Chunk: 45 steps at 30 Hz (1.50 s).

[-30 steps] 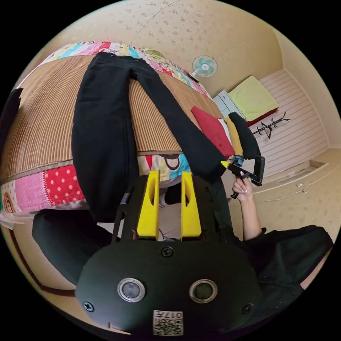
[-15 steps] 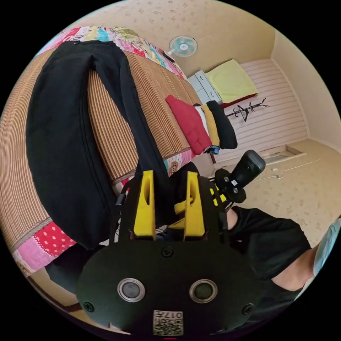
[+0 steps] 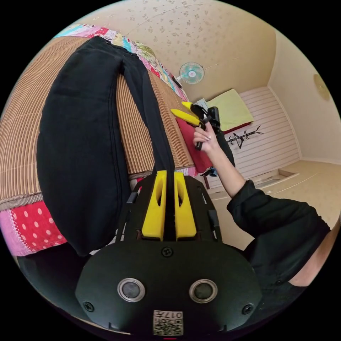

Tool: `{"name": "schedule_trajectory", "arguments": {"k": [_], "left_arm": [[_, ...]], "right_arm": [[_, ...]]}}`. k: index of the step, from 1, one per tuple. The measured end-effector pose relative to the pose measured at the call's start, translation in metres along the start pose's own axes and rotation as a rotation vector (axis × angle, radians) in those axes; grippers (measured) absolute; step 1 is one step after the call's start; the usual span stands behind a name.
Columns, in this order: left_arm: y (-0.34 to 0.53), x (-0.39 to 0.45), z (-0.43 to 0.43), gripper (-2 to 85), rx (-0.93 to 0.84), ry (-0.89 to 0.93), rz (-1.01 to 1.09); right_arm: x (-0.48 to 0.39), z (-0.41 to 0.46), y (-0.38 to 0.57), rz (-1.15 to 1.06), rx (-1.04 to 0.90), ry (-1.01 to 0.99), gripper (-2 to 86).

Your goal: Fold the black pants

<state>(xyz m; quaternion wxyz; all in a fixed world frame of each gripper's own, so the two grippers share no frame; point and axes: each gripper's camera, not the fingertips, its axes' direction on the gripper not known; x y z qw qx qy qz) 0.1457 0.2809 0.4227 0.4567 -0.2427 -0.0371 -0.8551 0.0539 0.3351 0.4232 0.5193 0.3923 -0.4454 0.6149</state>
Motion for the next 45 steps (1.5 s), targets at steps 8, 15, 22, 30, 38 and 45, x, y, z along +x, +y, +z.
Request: {"name": "schedule_trajectory", "arguments": {"k": [8,15,22,30,38,45], "left_arm": [[-0.008,0.004,-0.013,4.0,-0.031,-0.03,0.016],[-0.014,-0.002,-0.028,3.9,-0.061,0.024,0.022],[0.015,0.007,-0.077,3.6,0.037,0.038,-0.011],[0.081,-0.007,-0.143,3.9,0.138,-0.157,-0.202],[0.099,-0.052,-0.171,7.3,0.194,-0.21,-0.291],[0.043,-0.081,-0.167,9.1,0.268,-0.184,-0.259]], "right_arm": [[0.102,0.052,-0.179,0.283,0.177,0.048,15.5],[0.091,0.092,-0.248,0.238,0.23,0.35,8.2],[-0.091,0.203,-0.279,-0.225,0.283,1.062,3.0],[-0.203,0.342,-0.283,-0.427,0.175,0.765,3.9],[-0.175,0.333,-0.189,-0.408,-0.007,0.504,6.6],[-0.132,0.293,0.012,-0.421,-0.044,0.402,8.5]]}}
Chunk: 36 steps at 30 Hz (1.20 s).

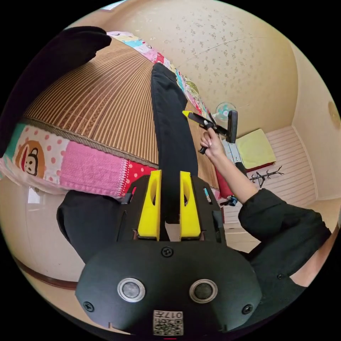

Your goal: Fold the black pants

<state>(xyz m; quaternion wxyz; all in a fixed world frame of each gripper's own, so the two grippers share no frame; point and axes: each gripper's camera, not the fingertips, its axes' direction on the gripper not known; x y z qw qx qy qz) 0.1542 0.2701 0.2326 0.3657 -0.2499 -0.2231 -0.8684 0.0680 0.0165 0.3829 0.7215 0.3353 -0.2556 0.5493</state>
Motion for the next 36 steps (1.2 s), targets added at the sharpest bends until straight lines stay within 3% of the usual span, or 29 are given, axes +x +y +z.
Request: {"name": "schedule_trajectory", "arguments": {"k": [5,11,15,20,24,27,32,36], "left_arm": [[-0.011,0.008,0.031,10.6,-0.009,-0.025,-0.001],[0.019,0.021,0.051,9.3,0.013,-0.118,-0.063],[0.018,0.033,0.052,6.0,0.013,-0.116,-0.101],[0.016,0.07,0.022,4.2,-0.01,-0.001,0.18],[0.022,0.032,0.058,4.2,-0.162,-0.089,0.073],[0.034,0.019,0.065,5.4,-0.113,-0.064,0.045],[0.03,0.031,0.038,7.7,0.074,-0.109,0.127],[0.002,0.022,0.089,9.5,-0.113,-0.073,0.117]], "right_arm": [[-0.012,-0.021,0.129,0.221,0.124,-0.186,10.0],[-0.05,-0.032,0.201,0.255,0.193,-0.268,9.2],[-0.054,-0.044,0.202,0.249,0.139,-0.24,5.3],[-0.063,-0.097,0.207,0.168,0.21,-0.255,2.7],[-0.071,-0.079,0.22,0.143,0.094,-0.189,2.7],[-0.083,-0.053,0.233,0.093,0.001,0.004,3.7],[-0.063,-0.082,0.233,0.171,0.157,-0.179,8.8],[-0.048,-0.061,0.217,0.181,0.057,-0.189,9.4]]}}
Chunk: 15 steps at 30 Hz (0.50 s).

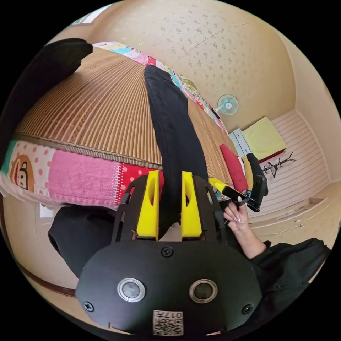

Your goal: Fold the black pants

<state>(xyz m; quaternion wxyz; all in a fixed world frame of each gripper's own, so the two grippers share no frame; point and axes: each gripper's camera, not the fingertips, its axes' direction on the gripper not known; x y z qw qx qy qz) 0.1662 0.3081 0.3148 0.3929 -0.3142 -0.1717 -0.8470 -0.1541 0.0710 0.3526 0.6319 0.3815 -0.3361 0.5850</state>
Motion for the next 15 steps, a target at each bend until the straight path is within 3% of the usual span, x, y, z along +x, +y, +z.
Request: {"name": "schedule_trajectory", "arguments": {"k": [2,5,12,15], "left_arm": [[0.003,0.0,0.017,8.5,0.001,-0.011,-0.027],[0.023,0.024,0.024,6.4,0.056,-0.078,0.015],[0.069,0.058,0.089,6.5,-0.354,-0.047,0.082],[0.074,0.06,0.074,10.6,-0.317,0.021,0.073]], "right_arm": [[-0.005,0.022,-0.001,-0.108,-0.121,-0.01,7.1],[-0.008,0.008,0.011,-0.124,-0.102,-0.014,4.5],[-0.022,-0.02,0.078,-0.197,-0.274,0.091,4.0],[-0.009,-0.033,0.098,-0.125,-0.34,0.006,5.2]]}}
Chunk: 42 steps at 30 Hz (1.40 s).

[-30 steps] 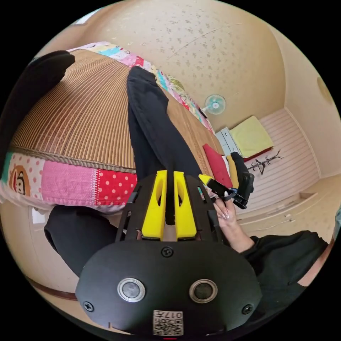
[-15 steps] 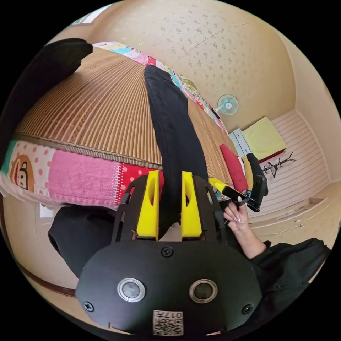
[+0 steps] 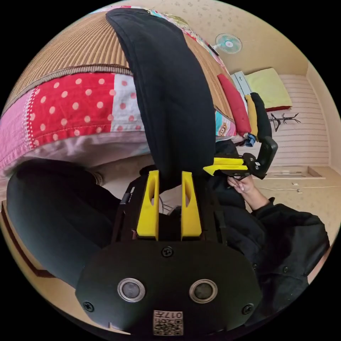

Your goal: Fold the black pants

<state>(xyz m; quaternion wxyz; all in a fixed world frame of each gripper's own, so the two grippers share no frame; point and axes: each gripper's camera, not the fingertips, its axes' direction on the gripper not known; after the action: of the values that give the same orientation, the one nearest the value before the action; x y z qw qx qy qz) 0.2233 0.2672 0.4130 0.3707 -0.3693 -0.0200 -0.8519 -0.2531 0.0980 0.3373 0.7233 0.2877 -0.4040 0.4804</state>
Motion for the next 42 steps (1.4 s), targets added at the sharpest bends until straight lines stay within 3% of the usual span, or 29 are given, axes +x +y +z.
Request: {"name": "schedule_trajectory", "arguments": {"k": [3,7,11,18,21,24,29,34,42], "left_arm": [[0.004,-0.001,-0.033,11.0,0.179,-0.034,0.028],[-0.005,-0.003,-0.059,11.0,0.364,-0.162,0.088],[-0.02,-0.015,-0.057,11.3,0.383,-0.126,0.084],[-0.003,-0.035,-0.04,12.3,0.393,0.077,0.015],[0.001,-0.039,-0.04,10.4,0.394,0.072,-0.022],[-0.001,-0.051,-0.034,6.8,0.315,0.244,-0.048],[0.034,-0.003,-0.076,5.2,0.399,0.277,0.13],[0.071,0.107,-0.18,4.9,0.674,0.421,0.444],[0.104,0.309,-0.322,5.0,0.832,0.347,0.906]], "right_arm": [[0.013,-0.018,0.005,0.034,0.007,0.011,8.0],[0.033,-0.057,-0.011,0.074,0.194,-0.051,10.9],[0.054,-0.075,-0.035,0.116,0.323,-0.137,12.5],[0.061,-0.06,-0.04,0.213,0.324,-0.352,13.0],[0.061,-0.059,-0.041,0.282,0.314,-0.346,10.0],[0.049,-0.064,-0.038,0.253,0.288,-0.315,6.5],[-0.005,-0.109,-0.016,0.058,0.342,-0.32,2.7],[-0.073,-0.206,0.001,-0.197,0.583,-0.41,1.4],[-0.237,-0.37,0.03,-0.665,0.822,-0.185,0.9]]}}
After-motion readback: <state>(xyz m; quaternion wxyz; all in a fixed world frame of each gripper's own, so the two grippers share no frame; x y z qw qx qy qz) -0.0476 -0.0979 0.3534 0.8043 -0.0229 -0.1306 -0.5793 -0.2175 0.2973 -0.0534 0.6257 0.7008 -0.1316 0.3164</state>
